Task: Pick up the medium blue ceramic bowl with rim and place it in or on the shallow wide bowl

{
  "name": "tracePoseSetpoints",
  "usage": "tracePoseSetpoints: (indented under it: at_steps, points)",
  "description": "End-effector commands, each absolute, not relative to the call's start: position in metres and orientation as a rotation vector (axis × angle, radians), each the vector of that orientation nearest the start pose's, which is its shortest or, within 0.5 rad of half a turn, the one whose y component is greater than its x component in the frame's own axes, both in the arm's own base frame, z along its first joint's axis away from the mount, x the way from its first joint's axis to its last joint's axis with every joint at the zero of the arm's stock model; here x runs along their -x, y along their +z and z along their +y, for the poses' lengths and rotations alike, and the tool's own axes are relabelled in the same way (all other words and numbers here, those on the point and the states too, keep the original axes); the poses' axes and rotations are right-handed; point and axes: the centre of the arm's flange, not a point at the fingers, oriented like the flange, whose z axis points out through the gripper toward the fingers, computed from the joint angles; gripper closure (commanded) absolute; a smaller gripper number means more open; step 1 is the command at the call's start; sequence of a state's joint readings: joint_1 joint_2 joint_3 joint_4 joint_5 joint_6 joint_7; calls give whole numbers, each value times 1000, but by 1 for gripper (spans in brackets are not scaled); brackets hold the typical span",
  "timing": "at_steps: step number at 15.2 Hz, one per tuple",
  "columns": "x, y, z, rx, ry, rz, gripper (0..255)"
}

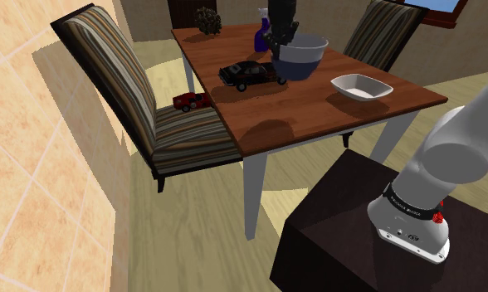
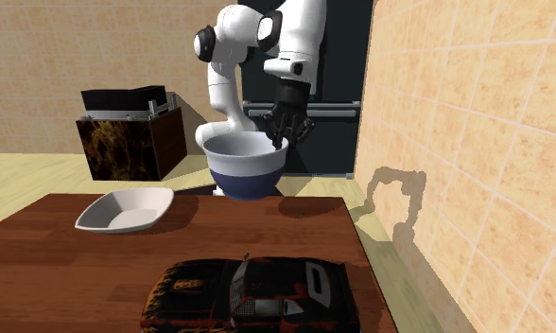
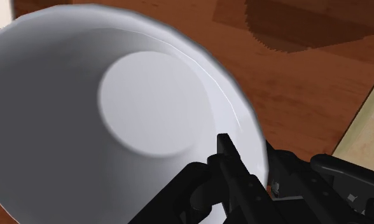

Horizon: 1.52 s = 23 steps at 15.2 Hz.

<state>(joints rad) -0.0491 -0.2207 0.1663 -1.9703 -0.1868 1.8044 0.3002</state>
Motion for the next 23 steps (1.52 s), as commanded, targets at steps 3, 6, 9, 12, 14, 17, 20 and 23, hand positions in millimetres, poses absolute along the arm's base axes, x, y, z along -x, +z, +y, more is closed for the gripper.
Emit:
tracePoseSetpoints:
  at_steps: [3, 6, 9, 12, 14, 17, 20, 23]
  points:
    - [-465, 576, 5, 3332, -161, 244, 255]
    - [-444, 578, -29, 3332, -161, 244, 255]
    - [-423, 580, -63, 3332, -161, 244, 255]
    - [-403, 582, -96, 3332, -161, 244, 255]
    - [-389, 584, -119, 3332, -161, 244, 255]
    - [-368, 586, -152, 3332, -161, 244, 255]
    - [-347, 588, -186, 3332, -161, 244, 255]
    - [-326, 591, -220, 3332, -161, 244, 255]
